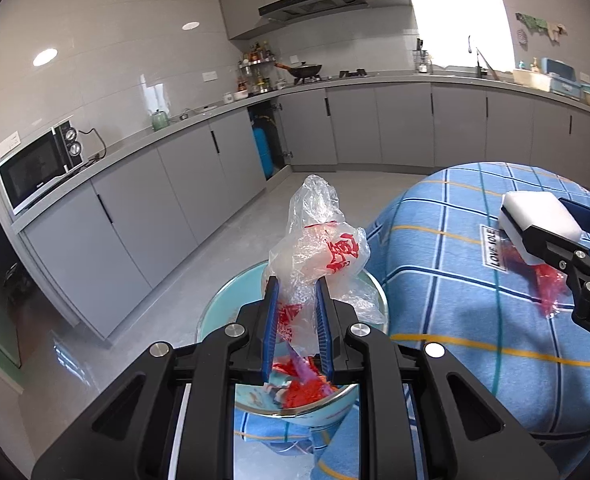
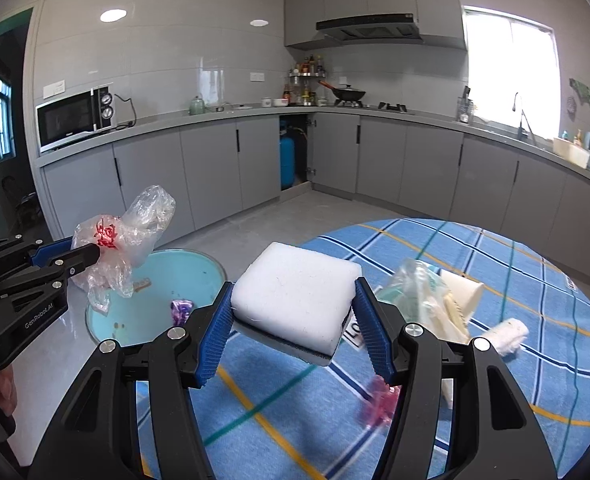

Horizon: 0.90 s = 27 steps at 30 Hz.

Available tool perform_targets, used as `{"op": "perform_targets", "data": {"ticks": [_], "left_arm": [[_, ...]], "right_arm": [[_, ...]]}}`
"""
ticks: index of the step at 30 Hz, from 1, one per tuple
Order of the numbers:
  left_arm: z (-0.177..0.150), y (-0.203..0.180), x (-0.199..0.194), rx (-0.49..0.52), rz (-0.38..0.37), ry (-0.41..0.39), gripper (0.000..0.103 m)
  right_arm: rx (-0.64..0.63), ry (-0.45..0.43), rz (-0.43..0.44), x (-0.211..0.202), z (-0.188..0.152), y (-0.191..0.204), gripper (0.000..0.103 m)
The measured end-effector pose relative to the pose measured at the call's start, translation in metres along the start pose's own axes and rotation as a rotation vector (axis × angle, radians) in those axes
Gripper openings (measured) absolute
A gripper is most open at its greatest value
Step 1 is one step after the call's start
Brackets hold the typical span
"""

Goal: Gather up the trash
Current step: 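Carry the sponge and clear plastic bag over the light-blue bucket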

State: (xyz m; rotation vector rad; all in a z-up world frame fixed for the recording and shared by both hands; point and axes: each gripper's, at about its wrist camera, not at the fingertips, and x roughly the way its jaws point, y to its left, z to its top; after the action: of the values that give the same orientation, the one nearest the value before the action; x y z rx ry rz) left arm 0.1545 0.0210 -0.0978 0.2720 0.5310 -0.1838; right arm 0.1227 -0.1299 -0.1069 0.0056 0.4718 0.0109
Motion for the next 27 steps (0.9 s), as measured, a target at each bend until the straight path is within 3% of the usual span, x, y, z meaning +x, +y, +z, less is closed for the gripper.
{"op": "perform_targets", "data": {"ticks": [27], "left_arm": [[-0.005,0.049,0.01,-0.056,0.103,0.024,0.018]], "right_arm": [[-0.082,-0.004,0.098,0.023,0.016,0.04,0.059]]}}
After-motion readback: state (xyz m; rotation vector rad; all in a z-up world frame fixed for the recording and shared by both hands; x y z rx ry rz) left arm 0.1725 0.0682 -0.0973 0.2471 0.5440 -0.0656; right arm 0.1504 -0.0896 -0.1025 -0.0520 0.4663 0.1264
